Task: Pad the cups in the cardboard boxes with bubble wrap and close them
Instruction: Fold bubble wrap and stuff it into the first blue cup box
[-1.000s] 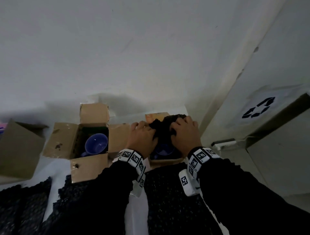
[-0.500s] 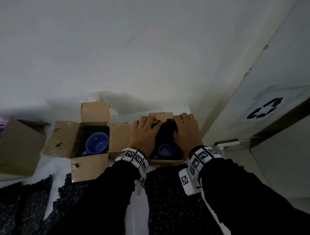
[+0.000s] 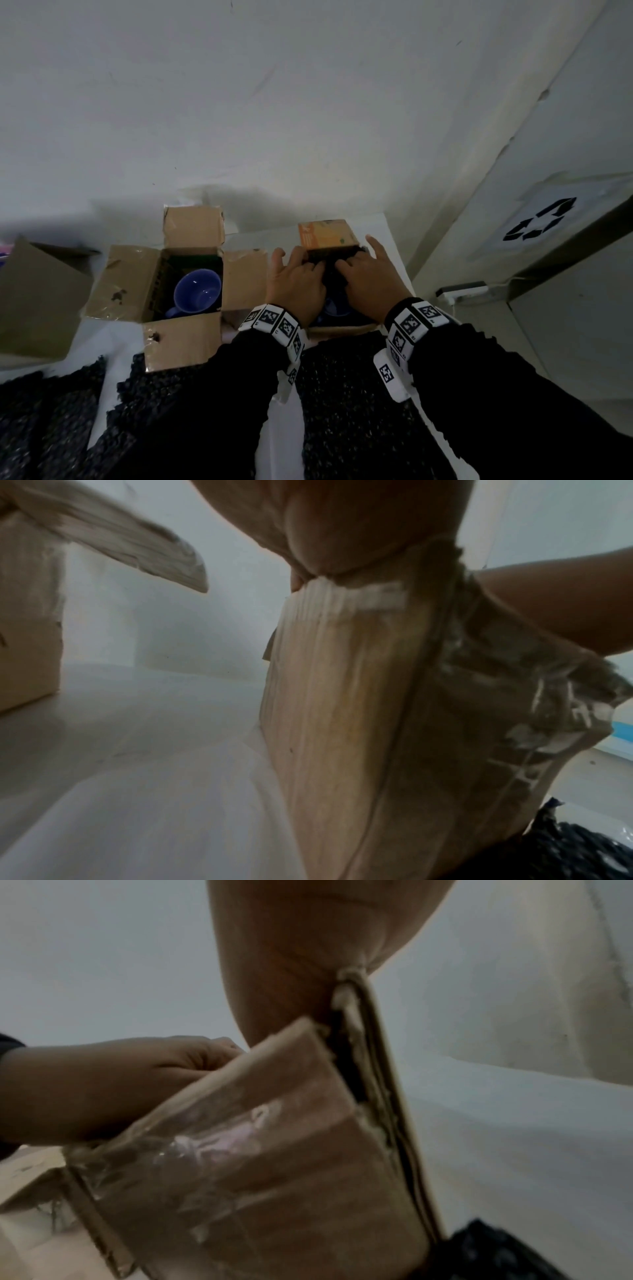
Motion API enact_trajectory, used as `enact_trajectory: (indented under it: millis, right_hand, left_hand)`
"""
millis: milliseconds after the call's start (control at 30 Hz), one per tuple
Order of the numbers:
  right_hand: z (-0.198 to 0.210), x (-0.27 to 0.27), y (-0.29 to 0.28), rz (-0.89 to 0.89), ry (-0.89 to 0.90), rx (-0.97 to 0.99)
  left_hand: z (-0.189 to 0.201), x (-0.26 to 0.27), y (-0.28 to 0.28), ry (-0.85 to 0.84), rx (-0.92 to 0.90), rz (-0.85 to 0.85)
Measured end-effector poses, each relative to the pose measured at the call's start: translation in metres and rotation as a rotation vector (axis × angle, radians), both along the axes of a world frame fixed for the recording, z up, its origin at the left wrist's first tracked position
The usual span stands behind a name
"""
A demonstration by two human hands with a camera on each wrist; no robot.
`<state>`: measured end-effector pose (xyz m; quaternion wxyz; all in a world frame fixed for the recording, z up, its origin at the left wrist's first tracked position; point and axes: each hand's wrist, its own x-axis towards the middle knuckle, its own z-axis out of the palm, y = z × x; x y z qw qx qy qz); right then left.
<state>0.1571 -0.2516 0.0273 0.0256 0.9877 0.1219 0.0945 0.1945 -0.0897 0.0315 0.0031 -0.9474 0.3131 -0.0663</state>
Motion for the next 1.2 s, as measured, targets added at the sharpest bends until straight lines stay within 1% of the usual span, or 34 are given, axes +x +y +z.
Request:
enact_trajectory:
  millis: [100, 167, 233, 333, 433, 500, 567, 633, 733, 900, 967, 1033, 1133, 1167, 1200]
  right_hand:
    - [0.007, -0.005, 0.001, -0.104, -0.077, -0.018]
    - [0.009, -0.009, 0.001, -0.169, -0.081, -0.002]
    - [0.006, -0.011, -0.001, -0.199, -0.054, 0.011]
    - [0.003, -0.011, -0.002, -0.188, -0.011, 0.002]
    - [0.001, -0.012, -0.002, -0.172, 0.018, 0.019]
    - [0.002, -0.015, -0.005, -0.174, 0.0, 0.072]
    - [0.008, -0.024, -0.009, -0.149, -0.047, 0.183]
    - [0.012, -0.037, -0.01, -0.087, -0.076, 0.327]
    - [0.015, -0.061, -0.008, -0.027, -0.047, 0.499]
    - [0.007, -0.124, 0.002, -0.041, -0.046, 0.601]
    - [0.0, -0.157, 0.006, -0.059, 0.015, 0.611]
    - [-0.009, -0.19, 0.01, -0.082, 0.146, 0.584]
    - [-0.026, -0.233, 0.017, -0.156, 0.422, 0.408]
    - [-0.032, -0.243, 0.02, -0.18, 0.468, 0.353]
    - [-0.037, -0.25, 0.022, -0.201, 0.466, 0.331]
  left_hand:
    - [0.006, 0.0, 0.003, -0.07, -0.021, -0.015]
    - [0.011, -0.001, 0.006, -0.099, 0.017, -0.028]
    - [0.015, -0.003, 0.007, -0.05, 0.064, 0.0]
    - [0.007, -0.002, 0.008, 0.04, 0.085, 0.054]
    - [0.003, -0.004, 0.009, 0.076, 0.133, 0.039]
    - [0.008, -0.009, 0.012, 0.062, 0.146, 0.034]
    - [0.013, -0.017, 0.017, 0.024, 0.092, 0.039]
    - [0.015, -0.029, 0.022, -0.006, 0.01, 0.046]
    - [0.014, -0.048, 0.028, 0.007, -0.075, 0.012]
    - [0.009, -0.089, 0.041, 0.019, -0.204, -0.088]
    - [0.006, -0.109, 0.049, 0.036, -0.262, -0.131]
    - [0.001, -0.129, 0.057, 0.077, -0.294, -0.167]
    - [-0.011, -0.157, 0.068, 0.194, -0.254, -0.197]
    - [-0.015, -0.165, 0.072, 0.254, -0.226, -0.206]
    - [-0.017, -0.172, 0.075, 0.322, -0.198, -0.213]
